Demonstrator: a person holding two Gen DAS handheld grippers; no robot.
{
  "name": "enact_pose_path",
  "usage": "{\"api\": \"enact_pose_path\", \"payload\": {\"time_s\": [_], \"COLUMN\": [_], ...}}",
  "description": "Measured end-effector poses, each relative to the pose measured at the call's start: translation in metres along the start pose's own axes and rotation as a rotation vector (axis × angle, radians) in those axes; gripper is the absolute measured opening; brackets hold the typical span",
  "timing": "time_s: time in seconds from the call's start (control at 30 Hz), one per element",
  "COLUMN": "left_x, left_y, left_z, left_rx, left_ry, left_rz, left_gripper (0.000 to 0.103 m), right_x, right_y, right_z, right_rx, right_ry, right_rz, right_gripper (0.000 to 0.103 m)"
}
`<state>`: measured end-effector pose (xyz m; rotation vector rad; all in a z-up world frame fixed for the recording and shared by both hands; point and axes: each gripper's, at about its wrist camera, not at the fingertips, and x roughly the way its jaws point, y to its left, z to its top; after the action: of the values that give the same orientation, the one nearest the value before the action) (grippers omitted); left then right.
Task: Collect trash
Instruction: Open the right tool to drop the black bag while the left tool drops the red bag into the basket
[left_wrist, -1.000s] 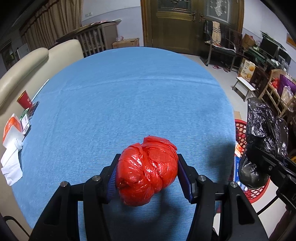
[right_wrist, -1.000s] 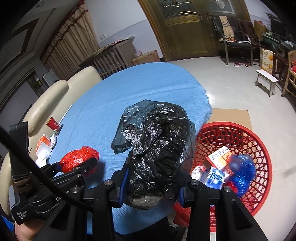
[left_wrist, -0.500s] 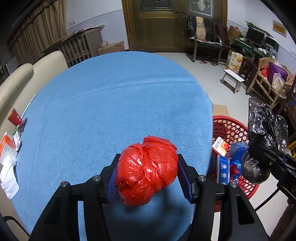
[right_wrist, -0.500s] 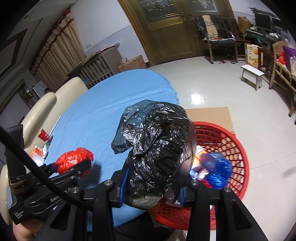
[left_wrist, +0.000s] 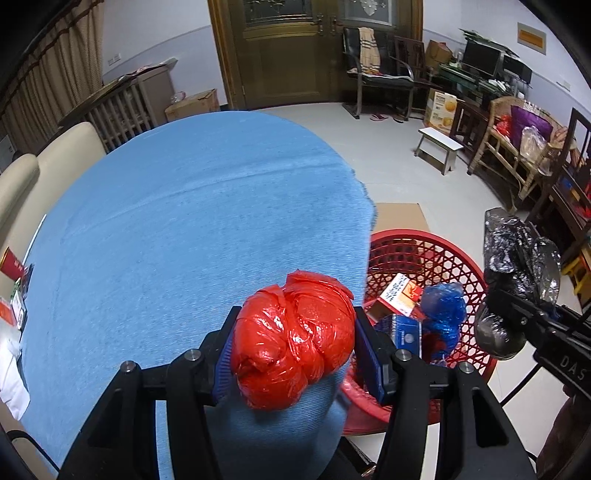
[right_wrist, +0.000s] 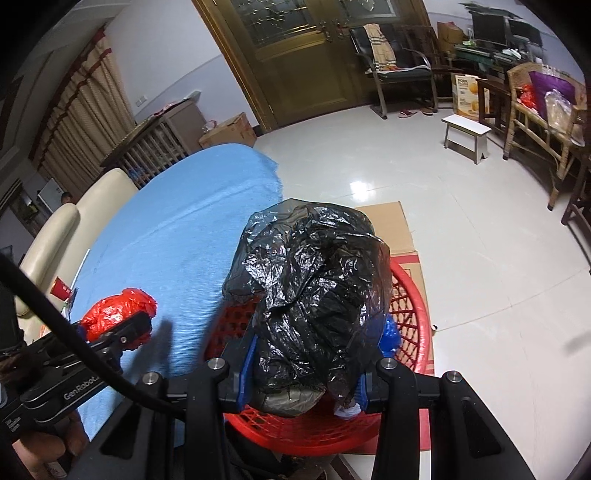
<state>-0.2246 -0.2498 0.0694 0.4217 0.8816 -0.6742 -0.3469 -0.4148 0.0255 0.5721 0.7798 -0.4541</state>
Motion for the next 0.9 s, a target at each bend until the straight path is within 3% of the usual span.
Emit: {"api": "enact_pose_path", "payload": {"time_s": [0.4, 0.6, 0.9], "left_x": [0.001, 0.001, 0.002], "left_y": [-0.017, -0.02, -0.029], "left_z": [0.009, 0.01, 0.012], "left_rx": [0.033, 0.039, 0.052], "left_ry": [0.001, -0.001, 0.0], "left_rz": [-0.015, -0.016, -0.029], "left_gripper": [0.059, 0.059, 0.059], "right_x": [0.014, 0.025, 0.004], "right_y": [-0.012, -0.017, -0.033], "right_z": [-0.006, -0.01, -0.002], "right_rx": [0.022, 0.038, 0.087], "right_ry": [0.067, 0.123, 0.054], "right_rz": [-0.02, -0.027, -0.033], "right_gripper": [0.047, 0.068, 0.069]}}
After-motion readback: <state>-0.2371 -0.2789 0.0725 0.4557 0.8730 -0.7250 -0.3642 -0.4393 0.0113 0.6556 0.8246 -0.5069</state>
